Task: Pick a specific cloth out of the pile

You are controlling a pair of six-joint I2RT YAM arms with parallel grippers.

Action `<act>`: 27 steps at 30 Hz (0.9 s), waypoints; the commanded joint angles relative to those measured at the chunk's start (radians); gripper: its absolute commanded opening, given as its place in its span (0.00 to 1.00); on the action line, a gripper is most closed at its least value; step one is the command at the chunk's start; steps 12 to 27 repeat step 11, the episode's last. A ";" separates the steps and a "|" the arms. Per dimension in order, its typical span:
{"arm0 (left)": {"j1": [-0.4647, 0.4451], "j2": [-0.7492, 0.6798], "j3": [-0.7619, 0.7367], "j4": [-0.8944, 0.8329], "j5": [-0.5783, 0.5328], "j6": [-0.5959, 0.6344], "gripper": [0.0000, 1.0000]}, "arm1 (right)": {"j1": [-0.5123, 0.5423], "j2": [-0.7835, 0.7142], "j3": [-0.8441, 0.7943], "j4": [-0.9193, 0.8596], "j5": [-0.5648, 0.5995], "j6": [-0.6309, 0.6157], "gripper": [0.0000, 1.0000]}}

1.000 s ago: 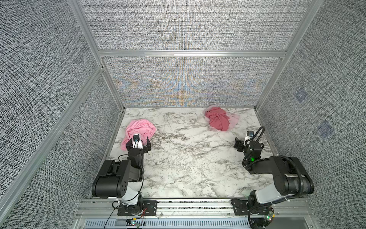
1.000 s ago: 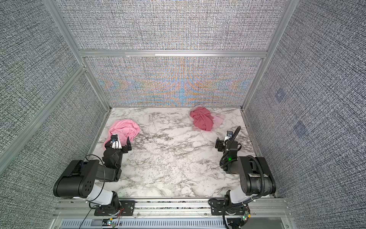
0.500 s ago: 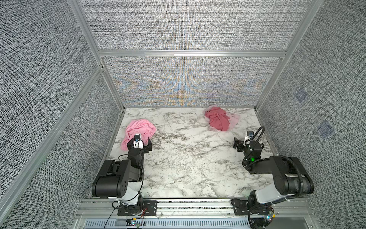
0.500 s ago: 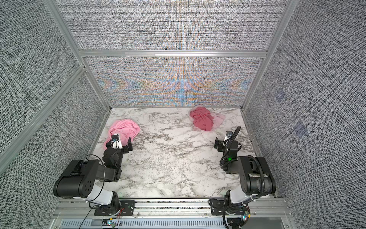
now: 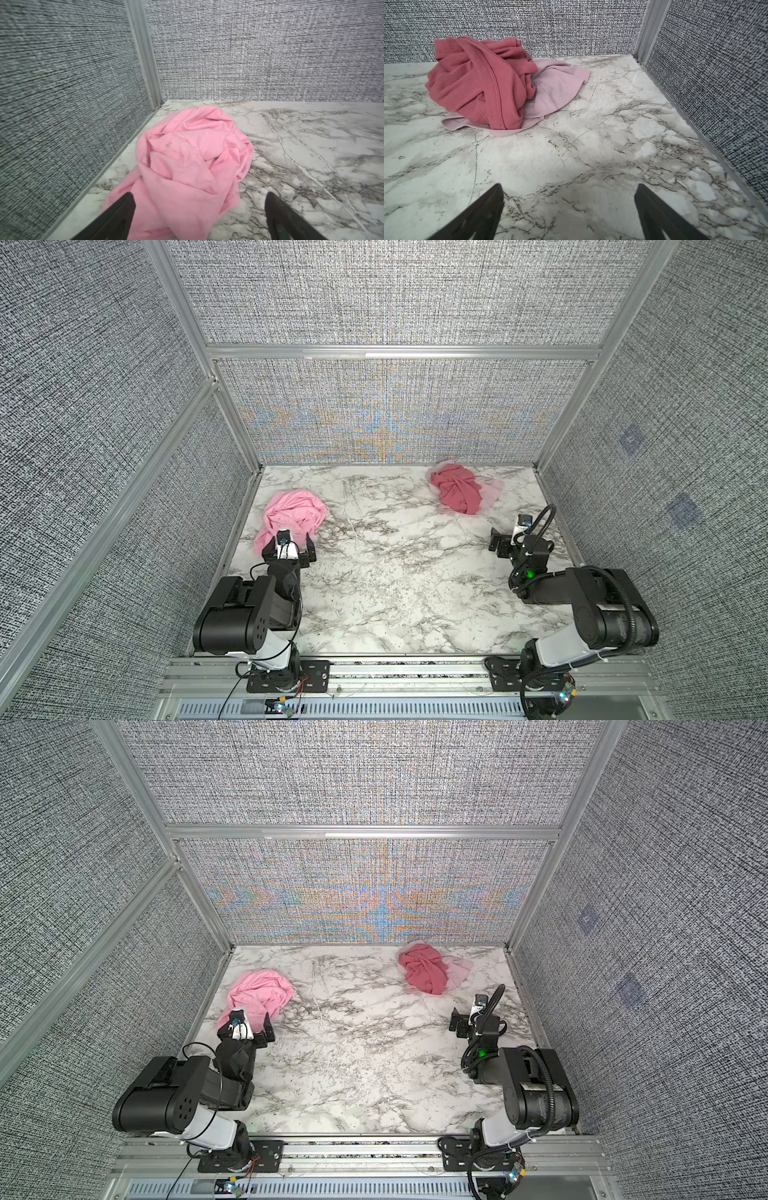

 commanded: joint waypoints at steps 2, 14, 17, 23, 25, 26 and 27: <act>0.000 -0.005 0.078 -0.094 0.129 0.035 0.99 | -0.001 0.000 -0.001 0.036 -0.003 0.001 0.99; 0.008 -0.021 0.060 -0.082 0.092 0.013 0.99 | -0.001 -0.001 -0.001 0.035 -0.003 0.001 0.99; 0.008 -0.021 0.060 -0.082 0.092 0.013 0.99 | -0.001 -0.001 -0.001 0.035 -0.003 0.001 0.99; 0.008 -0.021 0.060 -0.082 0.092 0.013 0.99 | -0.001 -0.001 -0.001 0.035 -0.003 0.001 0.99; 0.008 -0.021 0.060 -0.082 0.092 0.013 0.99 | -0.001 -0.001 -0.001 0.035 -0.003 0.001 0.99; 0.008 -0.021 0.060 -0.082 0.092 0.013 0.99 | -0.001 -0.001 -0.001 0.035 -0.003 0.001 0.99; 0.008 -0.021 0.060 -0.082 0.092 0.013 0.99 | -0.001 -0.001 -0.001 0.035 -0.003 0.001 0.99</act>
